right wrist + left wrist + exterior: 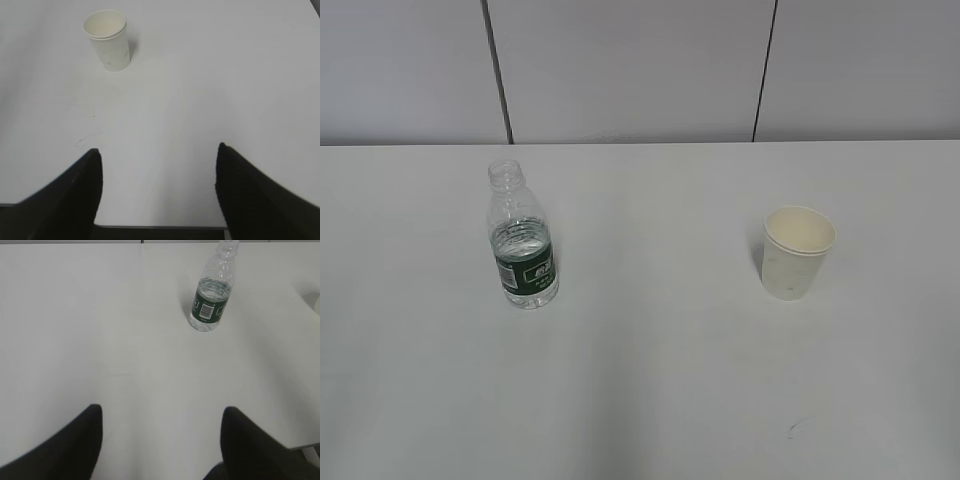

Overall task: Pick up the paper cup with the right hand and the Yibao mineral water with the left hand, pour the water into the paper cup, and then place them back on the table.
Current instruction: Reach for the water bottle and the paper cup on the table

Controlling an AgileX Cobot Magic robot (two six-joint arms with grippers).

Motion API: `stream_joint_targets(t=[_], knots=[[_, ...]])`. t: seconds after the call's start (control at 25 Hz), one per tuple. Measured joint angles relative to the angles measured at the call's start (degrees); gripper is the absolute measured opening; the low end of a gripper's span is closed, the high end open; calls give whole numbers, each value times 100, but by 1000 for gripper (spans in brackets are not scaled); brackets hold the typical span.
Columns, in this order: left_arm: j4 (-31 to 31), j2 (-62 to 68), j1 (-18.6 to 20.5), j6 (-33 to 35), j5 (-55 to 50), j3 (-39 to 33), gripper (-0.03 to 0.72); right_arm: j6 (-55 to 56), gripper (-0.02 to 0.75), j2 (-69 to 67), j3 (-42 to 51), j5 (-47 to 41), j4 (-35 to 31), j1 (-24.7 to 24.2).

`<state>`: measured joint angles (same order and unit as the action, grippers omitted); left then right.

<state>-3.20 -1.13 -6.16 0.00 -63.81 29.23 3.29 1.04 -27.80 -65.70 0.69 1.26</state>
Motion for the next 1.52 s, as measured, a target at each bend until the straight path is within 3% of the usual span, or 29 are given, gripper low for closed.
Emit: stream_joint_targets(t=[0.76,1.2,1.52], knots=[[0,0,0,0,0,0,459,-31,552,0,-112,227,92,0],[-6,0,0,0,73,48,459,-100,552,-984,-133,2119,298,0],[-36,496,0,0,1617,157,459,-100,552,-2202,-133,3914,298,0]])
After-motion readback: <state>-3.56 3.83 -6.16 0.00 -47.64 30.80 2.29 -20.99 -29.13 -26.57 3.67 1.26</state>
